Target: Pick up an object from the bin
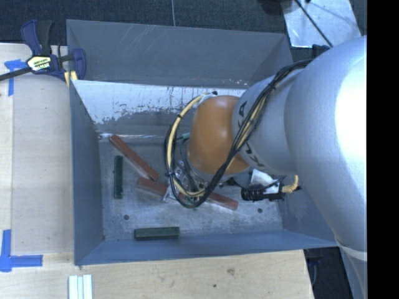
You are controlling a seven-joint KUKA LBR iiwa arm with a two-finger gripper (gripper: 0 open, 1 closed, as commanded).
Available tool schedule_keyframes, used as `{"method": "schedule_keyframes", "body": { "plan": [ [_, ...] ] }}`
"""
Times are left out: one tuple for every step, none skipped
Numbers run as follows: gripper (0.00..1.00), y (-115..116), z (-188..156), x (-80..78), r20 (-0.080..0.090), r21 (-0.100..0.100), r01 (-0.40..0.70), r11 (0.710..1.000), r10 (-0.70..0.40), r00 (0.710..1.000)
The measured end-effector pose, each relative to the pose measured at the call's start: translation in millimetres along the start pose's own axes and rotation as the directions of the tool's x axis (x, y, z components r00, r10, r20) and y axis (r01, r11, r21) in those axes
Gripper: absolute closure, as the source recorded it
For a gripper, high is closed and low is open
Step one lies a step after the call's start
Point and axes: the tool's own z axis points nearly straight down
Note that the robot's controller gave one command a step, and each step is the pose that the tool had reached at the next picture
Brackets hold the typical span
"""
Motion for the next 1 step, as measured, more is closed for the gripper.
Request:
{"method": "schedule_keyframes", "body": {
  "plan": [
    [1.00,-3.6,-6.0,2.9,-0.016,0.015,0.000,1.000,0.000,1.000]
  ]
}}
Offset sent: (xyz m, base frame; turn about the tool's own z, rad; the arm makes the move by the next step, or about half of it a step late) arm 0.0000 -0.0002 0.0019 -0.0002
